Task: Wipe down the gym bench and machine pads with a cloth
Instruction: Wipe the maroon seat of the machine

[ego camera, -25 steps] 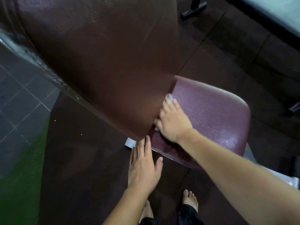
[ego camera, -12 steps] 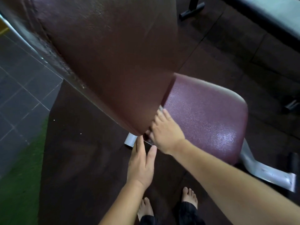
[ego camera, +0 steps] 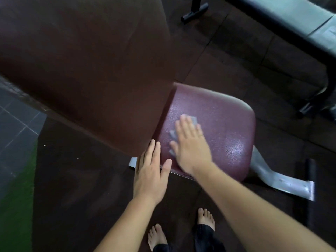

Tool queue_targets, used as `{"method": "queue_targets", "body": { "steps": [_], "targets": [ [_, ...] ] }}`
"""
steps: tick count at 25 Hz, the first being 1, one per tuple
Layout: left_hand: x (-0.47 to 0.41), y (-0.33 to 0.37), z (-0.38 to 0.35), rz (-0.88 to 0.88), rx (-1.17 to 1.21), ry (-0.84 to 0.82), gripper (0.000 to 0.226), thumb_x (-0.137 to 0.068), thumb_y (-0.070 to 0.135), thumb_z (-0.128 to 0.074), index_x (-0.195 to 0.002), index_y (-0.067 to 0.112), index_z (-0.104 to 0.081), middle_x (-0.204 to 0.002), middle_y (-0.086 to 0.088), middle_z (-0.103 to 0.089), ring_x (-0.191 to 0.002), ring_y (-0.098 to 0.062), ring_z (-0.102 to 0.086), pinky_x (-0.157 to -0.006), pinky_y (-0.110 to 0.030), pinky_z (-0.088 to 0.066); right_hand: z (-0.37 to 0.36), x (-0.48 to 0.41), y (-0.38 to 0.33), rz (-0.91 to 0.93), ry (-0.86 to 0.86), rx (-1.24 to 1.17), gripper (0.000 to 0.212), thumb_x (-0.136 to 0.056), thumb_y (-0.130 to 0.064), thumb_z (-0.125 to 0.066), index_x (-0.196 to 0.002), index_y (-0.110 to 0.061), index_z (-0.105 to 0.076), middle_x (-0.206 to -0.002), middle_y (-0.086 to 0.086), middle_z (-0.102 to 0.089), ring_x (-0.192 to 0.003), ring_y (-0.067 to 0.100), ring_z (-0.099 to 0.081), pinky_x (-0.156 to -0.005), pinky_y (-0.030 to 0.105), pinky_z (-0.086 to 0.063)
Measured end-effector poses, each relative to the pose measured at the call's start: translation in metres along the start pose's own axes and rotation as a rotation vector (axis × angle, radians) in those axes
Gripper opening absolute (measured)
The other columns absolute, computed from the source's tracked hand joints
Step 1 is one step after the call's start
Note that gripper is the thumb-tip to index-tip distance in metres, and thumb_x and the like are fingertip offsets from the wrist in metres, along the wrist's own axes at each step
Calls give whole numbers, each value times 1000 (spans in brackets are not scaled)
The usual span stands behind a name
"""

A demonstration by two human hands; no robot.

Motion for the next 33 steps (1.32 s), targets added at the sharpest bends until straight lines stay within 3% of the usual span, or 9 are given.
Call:
{"method": "queue_targets", "body": {
  "steps": [4,8,11,16,21,23,27,30,33],
  "targets": [
    [-17,20,-6,-59,-17,-33,79,-99,66,-10,-166,24,-14,-173,11,-2,-158,-6,6,-125,-22,7,-16,78,19,289,-21,83,68,-105,-45,-33,-163,-11,-22,-172,7,-8,-160,24,-4,-128,47,-12],
    [-35,36,-15,-150,-116,-61,75,-101,63,-12,-166,25,-14,-174,10,-2,-158,-8,10,-130,-40,0,-2,67,113,-6,20,20,69,-103,-48,-30,-161,-10,-31,-172,6,-14,-160,22,-8,-128,46,-11],
    [-47,45,-23,-165,-157,-36,72,-102,61,-13,-165,27,-18,-174,9,-6,-159,-10,7,-129,-44,-1,3,33,81,-197,35,-58,74,-102,-50,-24,-162,-8,-22,-172,11,-10,-160,25,-2,-129,48,-8],
    [-69,56,-27,-191,-209,0,70,-103,60,-16,-164,27,-24,-173,6,-10,-160,-13,2,-129,-47,-1,-7,83,89,59,44,-56,70,-102,-48,-37,-161,-10,-31,-171,8,-16,-159,25,-16,-126,49,-16],
    [-86,58,-26,-194,-254,-4,70,-103,61,-14,-165,28,-20,-174,8,-5,-159,-12,6,-129,-48,0,18,-23,168,-379,78,-102,80,-99,-54,-18,-160,-3,-27,-170,17,-16,-158,32,-12,-128,51,-14],
    [-87,58,-27,-178,-252,3,69,-103,60,-17,-164,28,-22,-174,8,-7,-160,-13,4,-129,-49,-2,19,-48,125,-324,62,-77,79,-99,-52,-19,-160,-2,-28,-170,19,-17,-158,34,-12,-128,53,-15],
    [-88,58,-29,-158,-258,-3,68,-104,58,-19,-164,27,-23,-173,7,-8,-160,-14,3,-129,-50,-6,11,2,105,132,-27,7,71,-104,-51,-25,-162,-10,-25,-171,10,-13,-160,26,-8,-126,52,-18],
    [-87,58,-31,-157,-260,-10,67,-104,57,-19,-165,28,-20,-174,8,-6,-160,-14,5,-129,-51,-5,25,-39,175,-96,1,-2,76,-102,-55,-24,-160,-6,-31,-169,15,-23,-157,32,-18,-126,52,-19],
    [-87,58,-33,-152,-277,7,66,-105,56,-21,-164,27,-24,-173,6,-10,-160,-15,1,-128,-51,-9,28,-113,143,-185,11,44,75,-103,-52,-22,-158,-2,-30,-167,19,-27,-156,34,-20,-125,48,-16]
  ]
}}
Point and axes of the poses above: each hand's wrist, its own x-axis away from the middle knuckle, its own z-axis out of the back of the hand, y = z × x, the point moved 3 cm from there along -x, towards the middle knuckle
